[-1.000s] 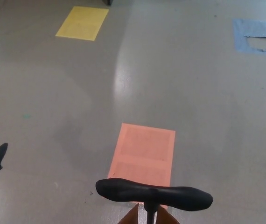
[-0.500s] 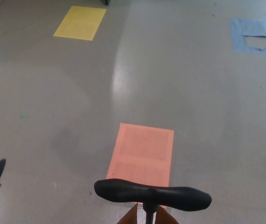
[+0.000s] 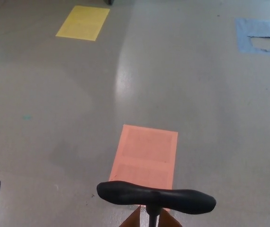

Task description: An air pump is kept on top of a storage box on the floor and the robot uses its right hand to press down on the handle of the pump to compress it

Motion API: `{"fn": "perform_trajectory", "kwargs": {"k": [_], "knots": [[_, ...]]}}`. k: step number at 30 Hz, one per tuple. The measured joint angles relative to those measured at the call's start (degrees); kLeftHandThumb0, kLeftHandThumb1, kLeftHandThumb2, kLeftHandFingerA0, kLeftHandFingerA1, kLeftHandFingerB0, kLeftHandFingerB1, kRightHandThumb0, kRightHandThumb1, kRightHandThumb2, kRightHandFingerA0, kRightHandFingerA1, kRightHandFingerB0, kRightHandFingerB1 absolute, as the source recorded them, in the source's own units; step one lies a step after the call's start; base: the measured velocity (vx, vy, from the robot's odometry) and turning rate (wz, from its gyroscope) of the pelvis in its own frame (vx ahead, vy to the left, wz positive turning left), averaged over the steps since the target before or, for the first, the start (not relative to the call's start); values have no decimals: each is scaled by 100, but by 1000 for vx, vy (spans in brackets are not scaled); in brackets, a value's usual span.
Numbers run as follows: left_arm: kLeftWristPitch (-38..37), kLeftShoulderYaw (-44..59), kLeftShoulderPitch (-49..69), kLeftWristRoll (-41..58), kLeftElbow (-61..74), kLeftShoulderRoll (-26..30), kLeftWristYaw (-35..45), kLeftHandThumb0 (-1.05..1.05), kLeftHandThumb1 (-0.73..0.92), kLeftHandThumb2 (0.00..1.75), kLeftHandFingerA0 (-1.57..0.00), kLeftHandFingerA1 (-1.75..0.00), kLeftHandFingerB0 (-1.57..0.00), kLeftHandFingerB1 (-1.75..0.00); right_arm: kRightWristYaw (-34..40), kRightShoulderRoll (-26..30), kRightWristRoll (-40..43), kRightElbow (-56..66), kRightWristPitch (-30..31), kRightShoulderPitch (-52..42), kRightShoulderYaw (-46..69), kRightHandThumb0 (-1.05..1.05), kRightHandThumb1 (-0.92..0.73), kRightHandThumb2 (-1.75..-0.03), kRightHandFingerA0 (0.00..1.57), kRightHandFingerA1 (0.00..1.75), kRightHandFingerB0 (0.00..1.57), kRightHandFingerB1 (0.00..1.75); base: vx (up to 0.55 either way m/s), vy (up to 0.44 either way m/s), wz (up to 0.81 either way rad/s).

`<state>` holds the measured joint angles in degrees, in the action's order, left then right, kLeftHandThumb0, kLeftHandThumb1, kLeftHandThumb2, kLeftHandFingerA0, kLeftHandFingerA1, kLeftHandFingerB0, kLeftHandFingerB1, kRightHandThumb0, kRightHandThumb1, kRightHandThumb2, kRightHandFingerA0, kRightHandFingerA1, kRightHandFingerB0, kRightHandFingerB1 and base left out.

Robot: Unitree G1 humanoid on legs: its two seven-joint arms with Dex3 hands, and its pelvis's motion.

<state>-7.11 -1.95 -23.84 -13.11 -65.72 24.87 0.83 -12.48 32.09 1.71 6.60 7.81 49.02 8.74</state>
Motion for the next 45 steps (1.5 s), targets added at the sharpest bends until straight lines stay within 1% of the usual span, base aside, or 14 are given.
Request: {"fn": "perform_trajectory", "kwargs": {"k": [1,2,11,12,13,31,33,34,36,37,38,39,44,45], "knots": [[0,-13,0,-1,-31,0,0,-70,92,74,0,-19,0,-16,-60,17,30,212,78,65,-96,-82,-77,-109,6,27,6,23,0,0,0],[0,-21,0,-2,-47,0,0,-79,78,100,0,-16,0,-14,-94,25,51,333,122,98,-151,-82,-77,-109,5,27,6,23,0,0,0],[0,-205,-5,-30,-171,-1,0,-79,85,115,0,-17,0,-14,-476,73,279,1765,557,179,-865,-85,-84,-116,0,13,0,14,0,0,0],[0,-216,-6,-31,-175,-1,0,-72,92,79,0,-12,0,-13,-501,82,293,1863,586,179,-917,-85,-83,-116,0,14,0,14,0,0,0],[0,-231,-8,-33,-178,-1,0,-77,84,116,0,-19,0,-17,-539,95,313,2010,628,179,-1001,-85,-83,-115,0,14,0,15,0,0,0],[0,-699,-144,-229,-503,0,66,-82,83,113,0,-16,0,-12,-1390,507,514,4885,1716,-1205,-3667,-78,-79,-115,0,24,0,23,0,0,0],[-2,-753,-162,-257,-550,1,78,-80,83,114,0,-18,0,-14,-1438,521,412,4918,1821,-1513,-4038,-80,-75,-94,0,16,0,18,0,0,0],[-9,-774,-163,-265,-575,2,79,-80,83,115,0,-19,0,-15,-1455,523,295,4895,1876,-1680,-4264,-74,-92,-74,0,14,0,17,0,0,0],[-11,-786,-163,-272,-584,2,78,-77,83,116,0,-21,0,-17,-1464,522,168,4843,1919,-1802,-4455,-79,-74,-93,0,17,0,19,0,0,0],[-12,-792,-163,-273,-584,2,77,-78,84,116,0,-20,0,-17,-1464,519,58,4768,1932,-1874,-4577,-75,-92,-72,1,16,0,19,0,0,0],[-12,-793,-163,-273,-584,2,76,-78,84,116,0,-20,0,-17,-1463,514,12,4721,1932,-1911,-4632,-75,-92,-72,1,16,0,19,0,0,0],[-11,-796,-163,-273,-584,2,76,-76,83,115,0,-22,0,-19,-1460,497,-91,4610,1929,-1971,-4738,-78,-79,-114,0,23,0,22,0,0,0],[-11,-801,-165,-273,-586,2,76,-75,80,114,0,-24,0,-20,-1432,416,-461,4218,1914,-2046,-5051,-78,-78,-112,0,23,0,22,0,0,0],[-11,-802,-165,-273,-587,2,75,-74,92,74,0,-22,0,-17,-1428,403,-516,4150,1910,-2050,-5095,-77,-77,-112,0,24,0,23,0,0,0]]}}
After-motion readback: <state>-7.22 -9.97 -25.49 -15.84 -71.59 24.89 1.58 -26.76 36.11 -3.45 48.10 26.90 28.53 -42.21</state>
